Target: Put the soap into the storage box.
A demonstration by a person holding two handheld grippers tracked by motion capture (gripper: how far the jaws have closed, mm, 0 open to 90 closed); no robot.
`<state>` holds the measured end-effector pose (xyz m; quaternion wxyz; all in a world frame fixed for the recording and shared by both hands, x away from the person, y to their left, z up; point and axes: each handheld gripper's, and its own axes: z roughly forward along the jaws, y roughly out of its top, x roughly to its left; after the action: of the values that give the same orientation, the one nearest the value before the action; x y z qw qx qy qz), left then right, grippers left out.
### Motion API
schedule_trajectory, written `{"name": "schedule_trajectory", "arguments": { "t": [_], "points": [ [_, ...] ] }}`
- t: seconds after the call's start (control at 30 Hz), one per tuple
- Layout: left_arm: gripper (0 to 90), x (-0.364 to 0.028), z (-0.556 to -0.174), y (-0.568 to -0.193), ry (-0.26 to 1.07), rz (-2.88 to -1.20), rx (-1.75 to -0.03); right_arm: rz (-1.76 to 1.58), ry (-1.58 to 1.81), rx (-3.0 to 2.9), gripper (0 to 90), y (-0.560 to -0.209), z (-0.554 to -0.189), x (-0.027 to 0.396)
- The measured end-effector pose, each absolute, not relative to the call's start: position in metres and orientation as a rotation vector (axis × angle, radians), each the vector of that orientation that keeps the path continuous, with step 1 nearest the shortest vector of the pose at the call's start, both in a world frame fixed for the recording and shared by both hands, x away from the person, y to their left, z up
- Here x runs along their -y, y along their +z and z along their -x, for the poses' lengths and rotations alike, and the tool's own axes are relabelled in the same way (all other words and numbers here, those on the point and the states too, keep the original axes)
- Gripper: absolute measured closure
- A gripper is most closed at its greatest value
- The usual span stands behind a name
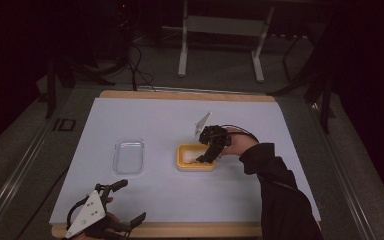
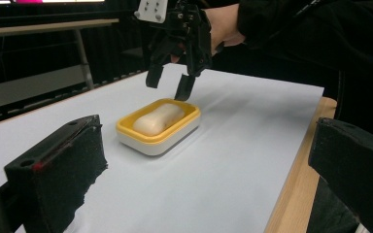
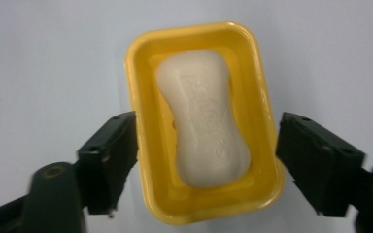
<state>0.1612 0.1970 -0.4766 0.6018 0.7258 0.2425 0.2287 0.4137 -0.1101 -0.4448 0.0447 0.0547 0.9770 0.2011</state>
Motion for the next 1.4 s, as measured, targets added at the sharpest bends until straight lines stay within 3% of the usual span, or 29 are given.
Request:
{"name": "schedule_trajectory", "arguments": {
  "t": [0.1,0.2,1.4],
  "points": [
    [0.1,-0.197,-0.161,-0.477,0.529,-1.683,-0.561,-0.295,0.660,-2.973,14.2,-0.443,-0.414,0.116],
    [0.1,-0.197,-0.162,-0.477,0.527,-1.684,-0.561,-0.373,0.691,-2.943,13.4,-0.441,-0.413,0.121],
    [0.1,-0.195,-0.161,-0.477,0.519,-1.699,-0.553,-0.931,0.864,-2.613,13.3,-0.456,-0.357,0.188]
  ]
}}
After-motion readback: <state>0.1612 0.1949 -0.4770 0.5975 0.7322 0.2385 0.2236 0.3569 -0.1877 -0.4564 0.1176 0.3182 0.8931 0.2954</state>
